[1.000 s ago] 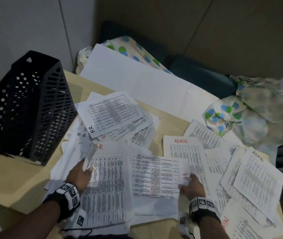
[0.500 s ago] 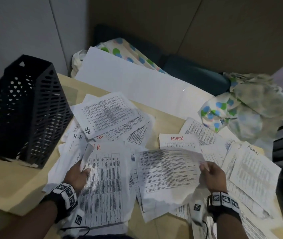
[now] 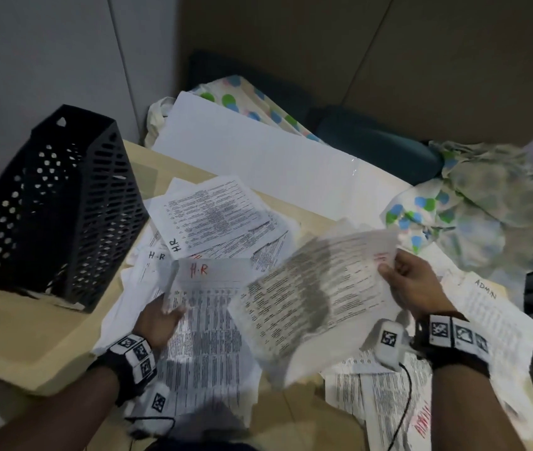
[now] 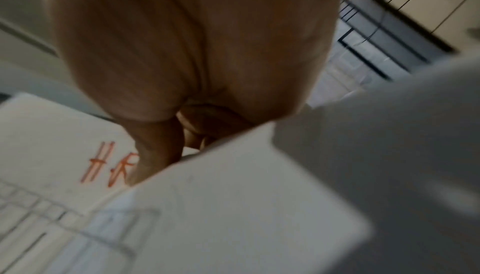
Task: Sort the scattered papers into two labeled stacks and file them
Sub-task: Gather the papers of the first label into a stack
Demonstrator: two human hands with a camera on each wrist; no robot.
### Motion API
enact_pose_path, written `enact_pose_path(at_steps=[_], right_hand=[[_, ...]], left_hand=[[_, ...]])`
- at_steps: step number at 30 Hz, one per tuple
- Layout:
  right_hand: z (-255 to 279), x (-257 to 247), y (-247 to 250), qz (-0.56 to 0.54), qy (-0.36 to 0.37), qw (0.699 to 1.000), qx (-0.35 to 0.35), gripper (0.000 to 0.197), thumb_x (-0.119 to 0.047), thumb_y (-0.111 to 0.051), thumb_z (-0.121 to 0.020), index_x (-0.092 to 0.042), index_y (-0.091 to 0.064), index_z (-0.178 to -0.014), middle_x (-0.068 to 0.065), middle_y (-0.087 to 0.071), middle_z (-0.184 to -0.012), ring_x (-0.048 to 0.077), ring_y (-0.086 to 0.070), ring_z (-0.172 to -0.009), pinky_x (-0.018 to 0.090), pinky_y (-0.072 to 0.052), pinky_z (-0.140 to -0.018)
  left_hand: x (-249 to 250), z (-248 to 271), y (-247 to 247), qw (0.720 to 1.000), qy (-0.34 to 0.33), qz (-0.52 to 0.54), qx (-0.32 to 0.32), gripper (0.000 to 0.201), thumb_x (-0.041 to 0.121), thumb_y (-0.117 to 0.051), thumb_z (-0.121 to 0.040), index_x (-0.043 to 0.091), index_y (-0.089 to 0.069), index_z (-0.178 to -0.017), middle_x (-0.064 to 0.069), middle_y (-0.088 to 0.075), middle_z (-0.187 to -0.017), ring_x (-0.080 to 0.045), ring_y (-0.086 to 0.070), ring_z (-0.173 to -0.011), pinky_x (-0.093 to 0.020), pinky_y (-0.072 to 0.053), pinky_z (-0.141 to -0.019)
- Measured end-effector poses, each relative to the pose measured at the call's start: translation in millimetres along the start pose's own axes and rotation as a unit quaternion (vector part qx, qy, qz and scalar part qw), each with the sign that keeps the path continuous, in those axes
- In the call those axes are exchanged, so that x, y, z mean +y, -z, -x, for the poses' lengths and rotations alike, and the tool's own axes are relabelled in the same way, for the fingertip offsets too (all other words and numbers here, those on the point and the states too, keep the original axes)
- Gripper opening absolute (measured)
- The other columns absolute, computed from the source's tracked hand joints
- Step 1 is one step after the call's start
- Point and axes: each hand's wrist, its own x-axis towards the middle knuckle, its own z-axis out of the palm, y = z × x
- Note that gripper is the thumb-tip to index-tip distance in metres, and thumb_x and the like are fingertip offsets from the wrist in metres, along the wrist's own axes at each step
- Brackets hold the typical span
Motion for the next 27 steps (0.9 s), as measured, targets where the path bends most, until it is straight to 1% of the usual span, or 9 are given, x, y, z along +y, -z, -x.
enact_pose_path(at_steps=[3,5,7,10,14,18,21,25,27], right_hand=[[-19,13,-29,0.158,-0.003,0.987,-0.024,0.014,-0.005,-0.057,-0.09,-0.015,-0.064,-0.084,-0.011,-0.065,-0.067,0.001,-0.061,-0.056,0.011,-0.045,-0.051],[-30,37,-46,0.26,-0.015,0.965,-0.037,0.016,-0.013,-0.058,-0.09,-0.021,-0.06,-0.076,0.001,-0.067,-0.075,0.022,-0.065,-0.075,0.023,-0.047,-0.063],[-34,64,-59,0.351,-0.02,0.933,-0.075,0.011,-0.017,-0.059,-0.09,-0.014,-0.066,-0.097,0.014,-0.065,-0.107,0.032,-0.06,-0.1,0.032,-0.046,-0.081],[-29,92,-64,0.407,-0.027,0.91,-0.077,0.038,-0.014,-0.057,-0.09,-0.01,-0.056,-0.127,0.011,-0.052,-0.133,0.031,-0.051,-0.118,0.039,-0.044,-0.094],[-17,101,-64,0.346,-0.026,0.931,-0.116,0.034,-0.011,-0.057,-0.092,-0.008,-0.056,-0.126,0.009,-0.057,-0.122,0.023,-0.059,-0.096,0.023,-0.043,-0.077],[-15,105,-58,0.308,-0.027,0.949,-0.066,0.021,-0.012,-0.064,-0.087,-0.008,-0.064,-0.108,0.007,-0.064,-0.107,0.026,-0.06,-0.098,0.031,-0.045,-0.08],[-16,98,-55,0.282,0.036,0.955,-0.083,0.019,-0.005,-0.067,-0.083,-0.023,-0.067,-0.09,-0.003,-0.061,-0.105,0.019,-0.06,-0.094,0.025,-0.045,-0.076],[-25,107,-42,0.428,0.07,0.899,-0.065,0.031,-0.003,-0.064,-0.083,-0.009,-0.067,-0.114,0.005,-0.058,-0.132,0.029,-0.058,-0.115,0.04,-0.044,-0.099],[-32,106,-35,0.504,0.084,0.857,-0.068,0.035,-0.005,-0.058,-0.082,-0.014,-0.064,-0.116,0.007,-0.062,-0.126,0.029,-0.057,-0.114,0.045,-0.036,-0.106]], left_hand=[[5,2,-8,1.0,0.012,0.013,-0.016,0.031,0.024,-0.064,-0.088,0.004,-0.061,-0.112,-0.016,-0.067,-0.109,-0.03,-0.059,-0.096,-0.036,-0.046,-0.085],[6,4,-13,0.999,0.025,0.025,-0.028,0.029,0.019,-0.063,-0.089,0.002,-0.06,-0.112,-0.01,-0.065,-0.103,-0.027,-0.057,-0.095,-0.031,-0.041,-0.081],[2,4,-14,0.999,0.032,0.015,-0.034,0.033,0.02,-0.062,-0.089,0.002,-0.059,-0.116,-0.012,-0.065,-0.105,-0.03,-0.059,-0.097,-0.032,-0.042,-0.082],[-2,3,-14,0.999,0.037,0.007,-0.036,0.044,0.022,-0.059,-0.092,0.006,-0.05,-0.131,-0.017,-0.056,-0.131,-0.035,-0.051,-0.121,-0.039,-0.039,-0.098],[-6,4,-13,0.998,0.051,0.013,-0.039,0.05,0.026,-0.058,-0.093,0.009,-0.044,-0.138,-0.014,-0.051,-0.139,-0.034,-0.046,-0.128,-0.043,-0.037,-0.105],[-11,2,-12,0.998,0.042,0.026,-0.04,0.047,0.025,-0.057,-0.093,0.009,-0.047,-0.136,-0.013,-0.055,-0.135,-0.033,-0.05,-0.123,-0.041,-0.039,-0.102],[-11,2,-14,0.998,0.031,0.024,-0.041,0.043,0.02,-0.055,-0.094,0.008,-0.048,-0.135,-0.012,-0.055,-0.134,-0.033,-0.049,-0.125,-0.041,-0.037,-0.103],[-11,-3,-12,0.998,0.029,0.017,-0.055,0.045,0.022,-0.054,-0.094,0.009,-0.047,-0.136,-0.013,-0.055,-0.135,-0.031,-0.05,-0.125,-0.043,-0.038,-0.105],[-11,-4,-11,0.998,0.029,0.015,-0.053,0.045,0.024,-0.054,-0.094,0.009,-0.046,-0.136,-0.013,-0.055,-0.135,-0.031,-0.05,-0.124,-0.044,-0.039,-0.105]])
